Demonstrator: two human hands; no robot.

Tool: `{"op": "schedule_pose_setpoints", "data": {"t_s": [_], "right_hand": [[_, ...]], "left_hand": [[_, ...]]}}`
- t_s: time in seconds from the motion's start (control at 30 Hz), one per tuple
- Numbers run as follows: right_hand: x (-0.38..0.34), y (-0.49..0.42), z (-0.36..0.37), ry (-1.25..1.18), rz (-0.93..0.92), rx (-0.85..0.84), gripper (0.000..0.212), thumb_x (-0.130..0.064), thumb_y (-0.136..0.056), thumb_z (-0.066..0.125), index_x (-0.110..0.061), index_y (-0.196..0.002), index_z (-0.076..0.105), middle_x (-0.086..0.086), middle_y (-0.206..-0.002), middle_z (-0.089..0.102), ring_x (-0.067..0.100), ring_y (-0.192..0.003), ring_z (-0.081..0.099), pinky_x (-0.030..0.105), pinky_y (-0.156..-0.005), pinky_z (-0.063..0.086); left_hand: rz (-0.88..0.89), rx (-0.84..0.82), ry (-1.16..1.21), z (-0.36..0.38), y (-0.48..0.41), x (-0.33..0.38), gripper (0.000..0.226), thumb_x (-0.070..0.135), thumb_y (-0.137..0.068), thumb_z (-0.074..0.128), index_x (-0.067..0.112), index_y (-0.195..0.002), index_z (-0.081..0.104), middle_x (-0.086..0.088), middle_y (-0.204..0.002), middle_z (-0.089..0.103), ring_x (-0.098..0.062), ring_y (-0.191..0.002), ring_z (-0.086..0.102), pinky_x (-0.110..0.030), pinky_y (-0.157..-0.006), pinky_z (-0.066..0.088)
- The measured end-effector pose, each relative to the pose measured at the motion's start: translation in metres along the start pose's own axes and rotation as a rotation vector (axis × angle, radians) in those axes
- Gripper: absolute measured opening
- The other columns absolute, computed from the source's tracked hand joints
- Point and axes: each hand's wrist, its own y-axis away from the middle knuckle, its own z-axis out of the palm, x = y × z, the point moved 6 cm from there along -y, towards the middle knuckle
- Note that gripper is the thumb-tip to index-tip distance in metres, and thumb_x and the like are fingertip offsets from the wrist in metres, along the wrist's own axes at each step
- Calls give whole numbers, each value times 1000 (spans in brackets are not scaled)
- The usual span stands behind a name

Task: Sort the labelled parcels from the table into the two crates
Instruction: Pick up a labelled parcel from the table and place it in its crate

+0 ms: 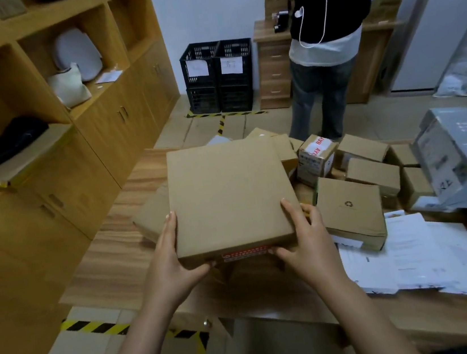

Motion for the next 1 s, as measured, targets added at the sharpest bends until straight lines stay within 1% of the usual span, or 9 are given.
{"op": "schedule_pose_setpoints", "data": {"t_s": [0.13,0.33,0.47,0.57,0.73,0.83,0.9,0.97,1.0], "right_hand": [[-2,7,0,23,-3,23,96,-35,-78,79,-40,-151,17,-4,-152,18,20,-134,37,41,-104,47],[-5,14,1,-4,-37,1,94,-36,-81,77,-39,-152,16,-3,-152,16,18,-136,33,39,-107,45],[-5,10,-2,-51,-40,-12,106,-37,-80,77,-37,-154,3,-4,-153,15,17,-138,31,40,-109,42],[5,9,-2,-189,41,-20,118,-34,-77,80,-31,-155,-8,-6,-158,18,15,-143,26,40,-112,35],[25,9,4,-367,84,-51,108,-33,-73,85,-28,-155,16,-9,-157,27,11,-142,28,24,-105,28],[25,11,4,-493,77,-76,107,-30,-73,85,-35,-154,14,-15,-153,30,6,-138,28,31,-109,32],[22,13,0,-552,69,-86,107,-31,-73,84,-39,-154,13,-26,-144,32,4,-134,30,35,-110,36],[18,15,-9,-578,45,-64,105,-33,-72,83,-42,-152,16,-30,-138,33,3,-134,32,29,-107,39],[16,15,-15,-587,40,-42,103,-35,-71,83,-43,-151,19,-26,-141,34,4,-135,32,24,-104,41]], "left_hand": [[5,-10,27,0,5,-3,125,33,-61,89,31,-154,6,5,-158,22,-12,-142,23,-42,-115,30],[-21,-34,22,-2,8,-5,123,26,-60,91,29,-153,9,4,-157,23,-9,-140,23,-31,-114,26],[-74,-57,1,2,5,-7,124,27,-61,90,27,-154,8,3,-157,24,-12,-141,25,-33,-113,28],[-82,-69,-24,8,4,-10,125,29,-62,90,28,-154,5,5,-159,19,-12,-143,21,-36,-115,27],[-117,-97,-23,15,5,-14,129,33,-63,89,29,-154,-3,4,-159,17,-13,-142,23,-38,-115,28],[-118,-98,-43,16,5,-11,128,39,-65,87,25,-155,-3,4,-159,17,-16,-142,25,-40,-114,31],[-115,-109,-33,16,4,-10,127,42,-65,86,24,-155,-2,3,-159,19,-16,-141,25,-40,-114,32],[-97,-123,11,16,4,-9,128,46,-63,85,24,-155,-1,3,-159,20,-15,-141,25,-39,-114,32],[-88,-135,31,17,4,-9,128,49,-63,85,24,-155,0,4,-159,20,-14,-142,24,-39,-114,31]]}}
